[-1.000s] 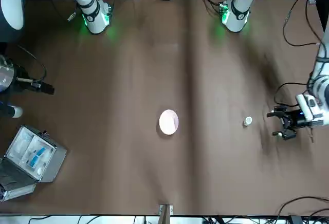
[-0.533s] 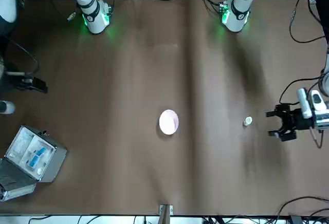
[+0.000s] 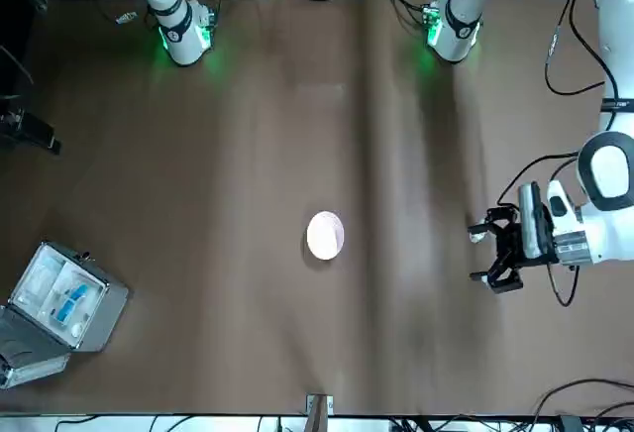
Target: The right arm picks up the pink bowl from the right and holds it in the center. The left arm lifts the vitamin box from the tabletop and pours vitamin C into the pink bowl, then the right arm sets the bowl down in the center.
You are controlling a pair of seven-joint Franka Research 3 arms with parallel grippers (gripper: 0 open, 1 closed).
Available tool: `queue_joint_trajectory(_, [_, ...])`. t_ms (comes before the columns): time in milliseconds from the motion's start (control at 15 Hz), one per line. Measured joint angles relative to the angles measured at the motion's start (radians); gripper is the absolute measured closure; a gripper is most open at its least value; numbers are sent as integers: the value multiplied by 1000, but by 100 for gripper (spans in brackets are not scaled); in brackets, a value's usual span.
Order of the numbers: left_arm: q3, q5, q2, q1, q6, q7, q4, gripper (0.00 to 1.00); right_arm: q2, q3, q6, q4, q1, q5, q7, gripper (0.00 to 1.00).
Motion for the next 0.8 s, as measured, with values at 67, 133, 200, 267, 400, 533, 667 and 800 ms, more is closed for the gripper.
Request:
queue_joint_trajectory(67, [21,4,-8,-39,8,-51,14,0,-22,2,23,-41,0,0,0,1])
queue_joint_trajectory(133, [51,8,-17,-82,14,-99,25,0,-39,4,37,-72,0,0,0,1])
queue_joint_trajectory(200, [89,9,-26,-127,17,-139,32,0,-54,5,50,-99,0,0,0,1])
queue_joint_trajectory(267, [130,10,-33,-171,21,-174,40,0,-70,7,66,-127,-1,0,0,1])
queue_joint_trajectory(400, [206,10,-41,-247,28,-231,55,0,-104,36,105,-182,-28,0,0,1])
queue_joint_trajectory(533, [262,10,-45,-304,37,-292,65,0,-132,139,127,-219,-122,0,0,1])
queue_joint_trajectory(667, [307,20,-57,-347,61,-408,77,0,-146,202,133,-232,-177,0,1,1])
queue_joint_trajectory(800, [347,33,-81,-384,64,-547,83,0,-150,215,133,-232,-188,0,1,1])
